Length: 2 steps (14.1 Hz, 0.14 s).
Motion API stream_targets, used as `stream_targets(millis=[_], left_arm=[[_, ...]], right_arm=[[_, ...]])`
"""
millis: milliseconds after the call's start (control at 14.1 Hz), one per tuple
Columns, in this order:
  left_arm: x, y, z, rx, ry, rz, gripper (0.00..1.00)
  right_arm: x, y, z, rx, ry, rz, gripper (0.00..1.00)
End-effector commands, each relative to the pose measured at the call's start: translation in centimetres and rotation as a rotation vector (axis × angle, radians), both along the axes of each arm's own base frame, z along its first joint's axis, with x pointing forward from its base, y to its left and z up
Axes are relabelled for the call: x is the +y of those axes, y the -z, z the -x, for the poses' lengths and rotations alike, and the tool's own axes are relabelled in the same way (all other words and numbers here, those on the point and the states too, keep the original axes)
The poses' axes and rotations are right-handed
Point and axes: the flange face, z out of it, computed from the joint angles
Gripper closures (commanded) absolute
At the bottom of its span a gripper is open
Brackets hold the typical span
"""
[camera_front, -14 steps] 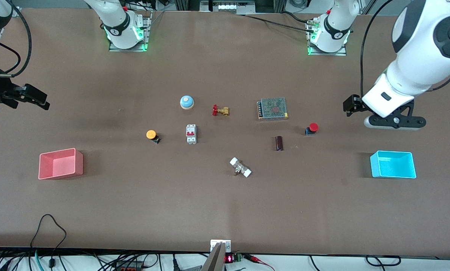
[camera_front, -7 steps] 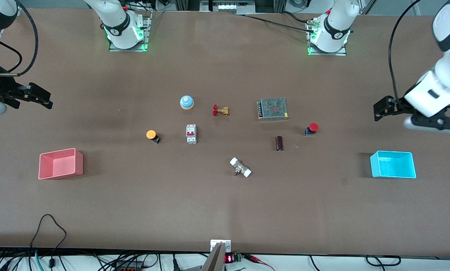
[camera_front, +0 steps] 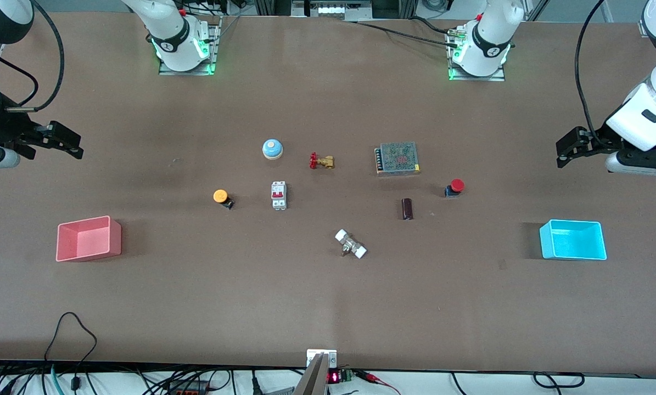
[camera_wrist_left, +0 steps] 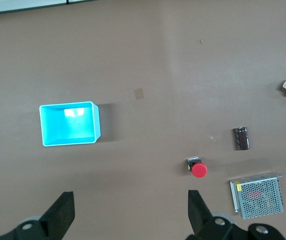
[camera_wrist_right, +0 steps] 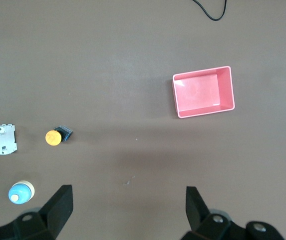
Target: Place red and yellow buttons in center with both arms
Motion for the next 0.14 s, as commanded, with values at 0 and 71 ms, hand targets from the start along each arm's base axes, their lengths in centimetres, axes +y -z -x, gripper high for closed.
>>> stream_targets(millis=[0, 71], left_arm=[[-0.19, -0.28, 0.67, 0.017, 0.017, 0.013, 0.0], [-0.19, -0.28, 0.73, 0.018, 0.023, 0.013, 0.0]], right_arm=[[-0.01, -0.5, -0.25, 0.008, -0.012, 0.012, 0.0], [-0.1, -0.47, -0.22, 0.011, -0.01, 0.012, 0.0]])
